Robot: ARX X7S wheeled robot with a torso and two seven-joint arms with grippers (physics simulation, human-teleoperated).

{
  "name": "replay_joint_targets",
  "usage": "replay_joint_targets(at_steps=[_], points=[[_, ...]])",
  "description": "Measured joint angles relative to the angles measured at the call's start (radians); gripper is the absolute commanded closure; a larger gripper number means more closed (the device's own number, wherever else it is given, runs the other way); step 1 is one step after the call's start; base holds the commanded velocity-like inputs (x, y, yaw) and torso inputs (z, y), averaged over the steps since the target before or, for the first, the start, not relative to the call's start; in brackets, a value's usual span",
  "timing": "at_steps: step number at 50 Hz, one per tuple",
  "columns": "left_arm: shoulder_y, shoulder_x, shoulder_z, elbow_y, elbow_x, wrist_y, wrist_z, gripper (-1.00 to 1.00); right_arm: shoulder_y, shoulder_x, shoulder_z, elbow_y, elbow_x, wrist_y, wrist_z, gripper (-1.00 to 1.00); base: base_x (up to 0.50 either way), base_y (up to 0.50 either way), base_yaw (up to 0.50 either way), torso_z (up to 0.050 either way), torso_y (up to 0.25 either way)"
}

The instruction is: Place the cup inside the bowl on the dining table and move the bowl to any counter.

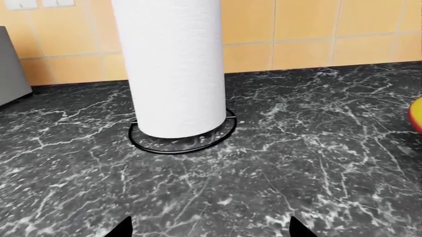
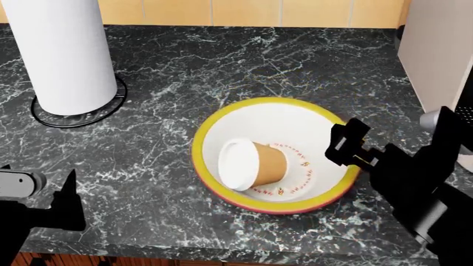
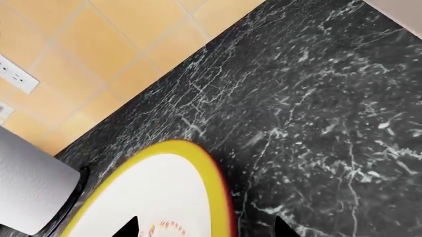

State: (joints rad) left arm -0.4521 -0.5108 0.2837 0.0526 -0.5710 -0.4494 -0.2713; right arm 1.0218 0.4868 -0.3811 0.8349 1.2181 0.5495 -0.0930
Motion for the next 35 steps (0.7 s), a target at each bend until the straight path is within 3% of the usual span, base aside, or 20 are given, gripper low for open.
replay_joint_targets(at_steps=[18, 35], points=[[-0.001, -0.005, 0.000, 0.008, -0.004, -0.002, 0.000, -1.00, -0.081, 0.113, 0.014, -0.294, 0.007, 0.024, 0.143, -1.00, 0.00, 0.00, 0.00, 0.000, 0.000], [-0.021, -0.010, 0.009, 0.033, -0.008, -0.030, -0.011, -1.00, -0.208, 0.278, -0.080, -0.742, -0.266, -0.087, 0.324, -1.00, 0.00, 0.00, 0.00, 0.000, 0.000]])
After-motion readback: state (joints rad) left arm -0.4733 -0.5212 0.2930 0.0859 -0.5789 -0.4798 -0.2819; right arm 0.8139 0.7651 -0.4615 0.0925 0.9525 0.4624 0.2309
